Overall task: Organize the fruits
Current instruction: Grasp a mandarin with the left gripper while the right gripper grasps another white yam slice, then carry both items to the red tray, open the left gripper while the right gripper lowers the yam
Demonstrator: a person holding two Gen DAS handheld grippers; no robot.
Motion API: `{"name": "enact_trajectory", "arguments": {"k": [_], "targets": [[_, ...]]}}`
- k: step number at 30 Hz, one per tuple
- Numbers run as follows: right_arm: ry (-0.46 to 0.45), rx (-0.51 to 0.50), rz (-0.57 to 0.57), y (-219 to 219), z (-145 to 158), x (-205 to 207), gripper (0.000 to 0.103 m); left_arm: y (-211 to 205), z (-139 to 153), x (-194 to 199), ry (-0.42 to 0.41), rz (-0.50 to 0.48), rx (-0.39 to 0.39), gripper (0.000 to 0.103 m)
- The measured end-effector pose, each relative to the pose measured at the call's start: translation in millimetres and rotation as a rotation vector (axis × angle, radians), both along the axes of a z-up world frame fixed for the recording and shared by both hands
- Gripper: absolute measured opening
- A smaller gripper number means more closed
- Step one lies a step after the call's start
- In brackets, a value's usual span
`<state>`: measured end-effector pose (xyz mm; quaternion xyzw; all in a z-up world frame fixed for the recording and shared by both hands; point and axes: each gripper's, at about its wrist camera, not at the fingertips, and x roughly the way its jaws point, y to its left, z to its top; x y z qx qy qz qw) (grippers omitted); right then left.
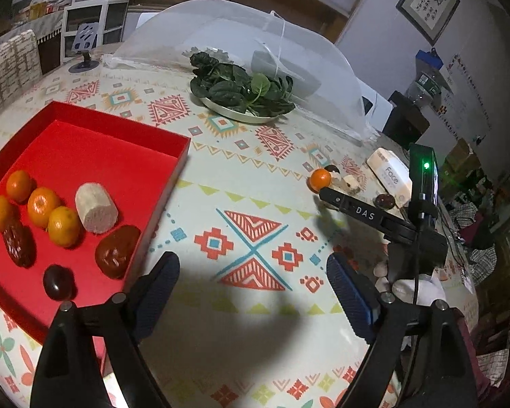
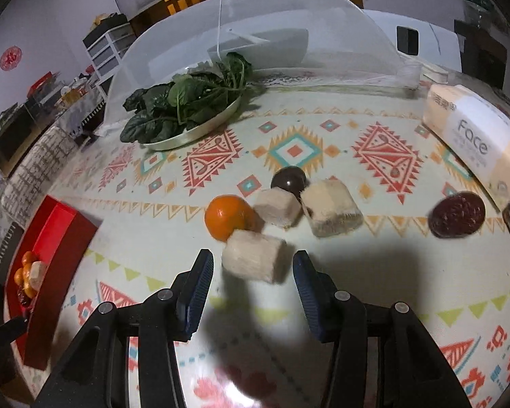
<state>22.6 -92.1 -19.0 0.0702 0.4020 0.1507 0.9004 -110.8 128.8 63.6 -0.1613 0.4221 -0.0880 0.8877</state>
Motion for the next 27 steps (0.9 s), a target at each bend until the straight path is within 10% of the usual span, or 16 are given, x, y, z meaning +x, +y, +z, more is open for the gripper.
{"name": "enact_trajectory", "arguments": {"k": [2,13,19,27], "targets": [[0.001,0.0,-0.003,1.2,0.9,0.5,0.038,-1.8,3.8,6.6,-0.009,0.002,0.015,0.088],[-0.05,0.089,-0.043,-48.4,7.8,-40.5,0.038,-66.5,-14.3,84.4,0.03,-0.161,0.038,0.088],[-0.084,0.126,-0.064,-75.1,8.7,-47.2,0.038,-111.8,-28.4,125.3,0.013,-0.249,0.159,0.048],[-0.06,0.202,-0.036,-83.5,4.2,-44.1,0.038,-149.0,-39.7,151.9,-0.045,-0.314,0.285,0.048]]}}
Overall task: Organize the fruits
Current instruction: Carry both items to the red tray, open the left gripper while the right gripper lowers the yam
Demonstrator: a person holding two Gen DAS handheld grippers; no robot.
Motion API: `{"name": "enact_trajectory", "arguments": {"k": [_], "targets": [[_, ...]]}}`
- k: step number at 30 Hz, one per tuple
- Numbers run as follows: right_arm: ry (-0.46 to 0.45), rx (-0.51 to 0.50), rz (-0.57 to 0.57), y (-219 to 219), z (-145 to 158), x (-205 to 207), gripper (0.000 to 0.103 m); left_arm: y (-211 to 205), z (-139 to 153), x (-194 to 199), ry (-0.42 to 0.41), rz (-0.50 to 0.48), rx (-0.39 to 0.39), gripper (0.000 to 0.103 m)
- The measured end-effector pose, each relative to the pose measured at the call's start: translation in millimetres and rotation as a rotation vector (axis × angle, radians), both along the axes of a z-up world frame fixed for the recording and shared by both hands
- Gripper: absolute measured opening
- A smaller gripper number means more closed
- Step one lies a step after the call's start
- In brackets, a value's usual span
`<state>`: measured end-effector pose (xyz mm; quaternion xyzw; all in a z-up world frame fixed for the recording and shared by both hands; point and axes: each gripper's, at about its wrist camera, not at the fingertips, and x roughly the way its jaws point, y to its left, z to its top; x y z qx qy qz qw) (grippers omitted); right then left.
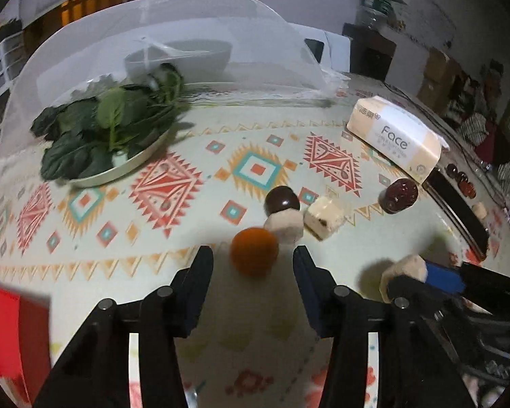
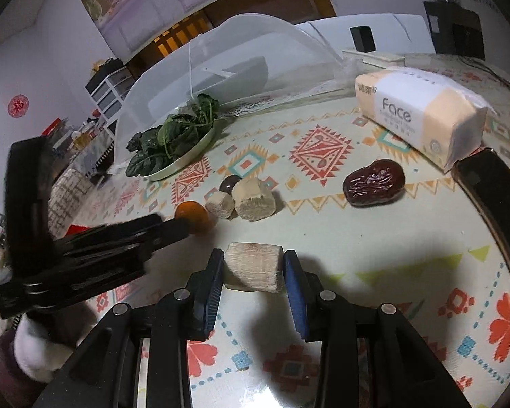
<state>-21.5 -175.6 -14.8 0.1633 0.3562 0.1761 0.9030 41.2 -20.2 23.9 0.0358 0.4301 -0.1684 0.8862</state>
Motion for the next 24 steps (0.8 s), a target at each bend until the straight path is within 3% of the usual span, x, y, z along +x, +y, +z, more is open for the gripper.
{"name": "enact_trajectory", "arguments": {"k": [5,6,7,8,13,24], "targets": [[-0.012,-0.008,0.013,3.3,1.5,-2.7,0.038,-8.5,-14.4,9.1,0.019,0.003,0.034,0.047],[-0.013,-0.011,0.012,3.1,1.7,-2.9,0.038,-8.6,-14.4,8.1,0.01,0.007,0.037,0.043],[-0.014,-0.012,0.011,3.0,1.8,-3.1,0.038,-8.2,-14.1,7.5,0.012,0.009,0.034,0.032],[-0.015,-0.014,0.01,3.1,1.9,-3.2,0.038,-6.8,-13.3,6.5,0.018,0.012,0.033,0.03],[-0.001,-0.023,0.005,3.8,-2.1,-1.1,0.038,4.4,-7.5,-6.6,0.015,0.041,0.011,0.03],[-0.019,-0.063,-0.002,9.1,-2.6,-4.3,0.038,62.4,30.3,-72.5,-0.024,0.152,-0.126,0.03]]}}
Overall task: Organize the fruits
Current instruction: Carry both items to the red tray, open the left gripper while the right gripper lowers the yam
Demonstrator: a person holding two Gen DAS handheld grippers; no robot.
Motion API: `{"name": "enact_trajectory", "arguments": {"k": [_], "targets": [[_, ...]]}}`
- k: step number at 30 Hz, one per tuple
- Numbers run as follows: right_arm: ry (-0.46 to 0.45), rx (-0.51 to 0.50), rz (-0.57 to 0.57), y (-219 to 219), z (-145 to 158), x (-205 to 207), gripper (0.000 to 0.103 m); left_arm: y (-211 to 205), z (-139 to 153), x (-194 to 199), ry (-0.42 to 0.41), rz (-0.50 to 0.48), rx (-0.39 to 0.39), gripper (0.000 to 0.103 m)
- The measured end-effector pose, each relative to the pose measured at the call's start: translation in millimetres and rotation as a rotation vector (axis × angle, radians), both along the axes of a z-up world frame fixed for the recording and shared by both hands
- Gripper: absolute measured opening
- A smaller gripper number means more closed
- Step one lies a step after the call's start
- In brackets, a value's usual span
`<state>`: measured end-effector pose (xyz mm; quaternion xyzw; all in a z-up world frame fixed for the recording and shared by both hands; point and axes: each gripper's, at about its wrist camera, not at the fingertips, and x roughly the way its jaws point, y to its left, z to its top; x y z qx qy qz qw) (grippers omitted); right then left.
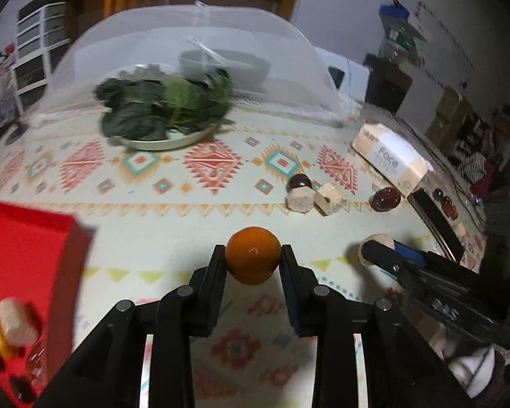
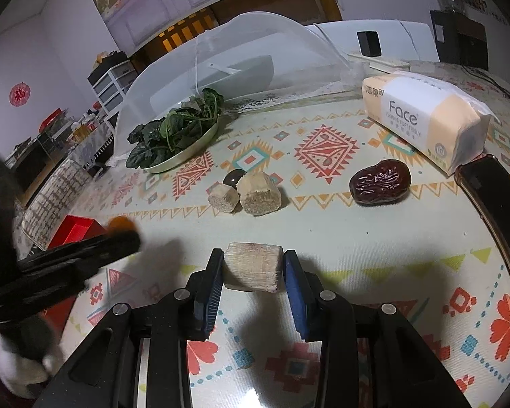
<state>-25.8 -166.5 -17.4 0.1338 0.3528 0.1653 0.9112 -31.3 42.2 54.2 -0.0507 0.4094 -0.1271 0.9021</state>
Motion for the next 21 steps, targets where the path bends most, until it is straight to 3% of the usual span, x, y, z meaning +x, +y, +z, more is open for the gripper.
{"name": "enact_trajectory", "arguments": {"k": [11,21], "targets": [[-0.016,-0.023,0.059,29.5,20.4,-12.4,0.038,97.0,20.5,-62.4,-0.04,0.182,-0.123,0.03],[-0.065,-0.034,0.246,122.6,57.8,-33.7,0.038,190.4,14.2,-99.7,-0.048,0.365,-0.166,0.03]]}}
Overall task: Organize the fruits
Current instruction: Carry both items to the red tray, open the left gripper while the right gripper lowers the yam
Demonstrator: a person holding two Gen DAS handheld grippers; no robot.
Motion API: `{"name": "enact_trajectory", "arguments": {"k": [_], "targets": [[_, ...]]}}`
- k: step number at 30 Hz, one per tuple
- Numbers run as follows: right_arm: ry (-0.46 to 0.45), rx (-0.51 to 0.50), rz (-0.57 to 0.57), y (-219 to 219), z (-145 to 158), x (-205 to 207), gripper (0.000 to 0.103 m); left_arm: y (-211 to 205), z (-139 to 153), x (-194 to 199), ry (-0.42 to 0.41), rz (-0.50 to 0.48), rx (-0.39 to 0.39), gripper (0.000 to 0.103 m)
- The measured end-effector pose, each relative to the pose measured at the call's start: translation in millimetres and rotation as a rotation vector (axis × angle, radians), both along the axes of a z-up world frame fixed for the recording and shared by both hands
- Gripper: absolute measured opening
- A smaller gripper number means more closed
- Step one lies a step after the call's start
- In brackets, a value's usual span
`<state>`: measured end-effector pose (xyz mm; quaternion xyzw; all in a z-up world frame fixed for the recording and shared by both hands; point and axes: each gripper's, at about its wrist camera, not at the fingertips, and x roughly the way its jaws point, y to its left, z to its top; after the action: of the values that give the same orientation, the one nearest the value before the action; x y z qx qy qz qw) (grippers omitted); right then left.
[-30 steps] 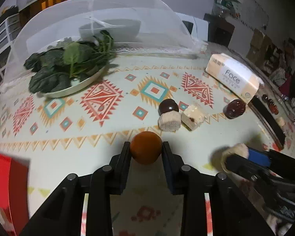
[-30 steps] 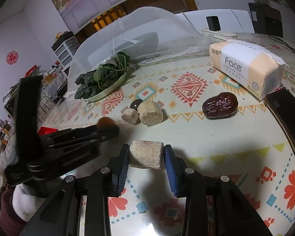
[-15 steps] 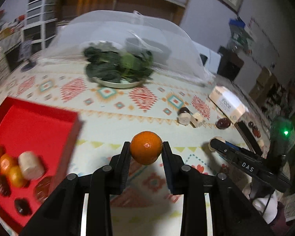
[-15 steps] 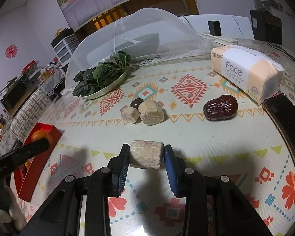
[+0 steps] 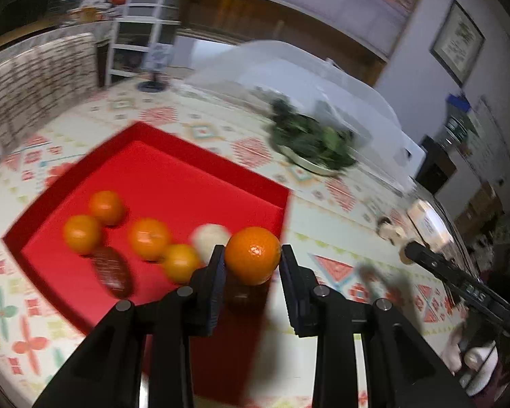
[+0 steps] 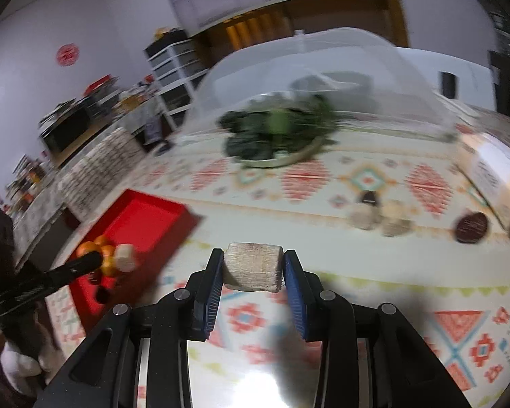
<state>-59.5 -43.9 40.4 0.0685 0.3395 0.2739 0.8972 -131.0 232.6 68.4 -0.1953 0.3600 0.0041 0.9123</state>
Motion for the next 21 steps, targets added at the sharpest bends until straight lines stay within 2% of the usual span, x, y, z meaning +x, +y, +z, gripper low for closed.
{"name": "enact_trajectory", "arguments": {"k": [5,10,21], "targets": [[-0.006,-0.018,0.1,53.2,6.5,-11.2,0.038,43.0,-6.4,-10.6,0.006,0.088,-0.017,0.03],[-0.009,-0.058,0.189,106.8,9.2,-16.8,0.038,69.8,-14.9,-16.2,0.015,0.124,-0.046,0.03],[0.087,-0.049,0.357,210.3,1.2,6.7,0.038,70.9,-35.8,-17.9,0.055,0.018,-0.121,0.03]]}}
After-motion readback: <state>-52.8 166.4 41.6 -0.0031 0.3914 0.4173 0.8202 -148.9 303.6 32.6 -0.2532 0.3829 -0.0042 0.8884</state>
